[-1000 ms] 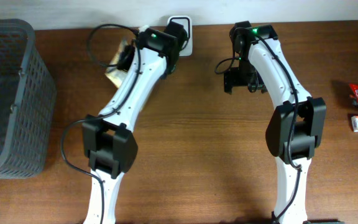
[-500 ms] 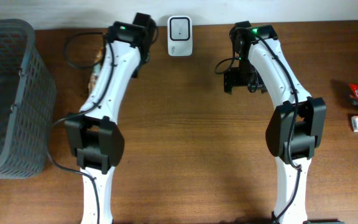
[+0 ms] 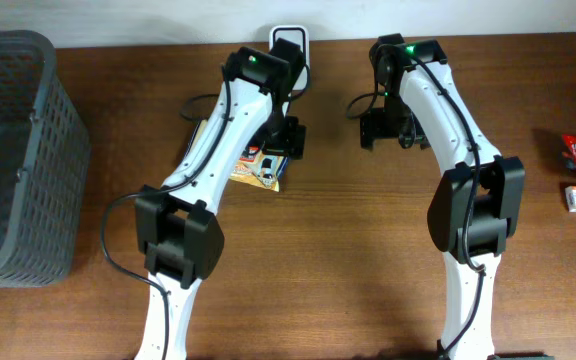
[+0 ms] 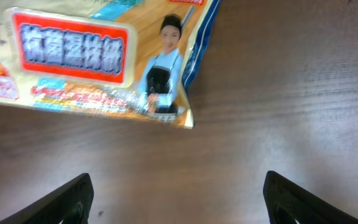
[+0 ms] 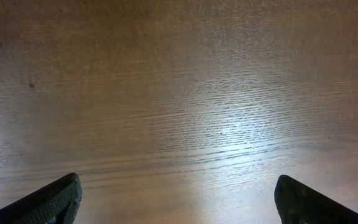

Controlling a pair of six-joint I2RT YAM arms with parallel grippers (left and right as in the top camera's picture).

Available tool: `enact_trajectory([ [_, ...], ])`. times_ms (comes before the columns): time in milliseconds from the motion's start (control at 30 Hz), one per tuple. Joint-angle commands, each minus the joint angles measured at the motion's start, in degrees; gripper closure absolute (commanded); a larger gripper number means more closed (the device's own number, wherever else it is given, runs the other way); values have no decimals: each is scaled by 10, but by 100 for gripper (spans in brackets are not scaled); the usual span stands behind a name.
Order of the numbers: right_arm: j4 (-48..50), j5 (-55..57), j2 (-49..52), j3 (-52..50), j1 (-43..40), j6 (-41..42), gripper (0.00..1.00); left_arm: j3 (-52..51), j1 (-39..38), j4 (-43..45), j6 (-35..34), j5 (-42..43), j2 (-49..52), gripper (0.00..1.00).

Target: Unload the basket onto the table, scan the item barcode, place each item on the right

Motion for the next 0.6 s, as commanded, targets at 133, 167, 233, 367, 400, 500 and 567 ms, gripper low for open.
enact_trajectory([
  [133,64,-38,-7,9,-4,1,2,194,137,-35,-18,-100,-34,1],
  [167,76,-86,-7,9,-5,1,1,200,165,-32,-49,-102,-34,1],
  [233,128,-254,-6,9,-3,-48,3,200,217,-17,-71,-101,-33,1],
  [367,239,-445,-5,9,44,-270,18,200,273,-12,-72,-92,-33,1],
  [400,257,-441,-5,8,63,-301,18,200,285,-13,-99,-83,-33,1],
  [500,297,-406,2,8,125,-371,13,200,303,-12,-111,-40,-33,1],
  [567,320,-369,12,8,160,-398,11,200,304,-13,-111,-39,-33,1],
])
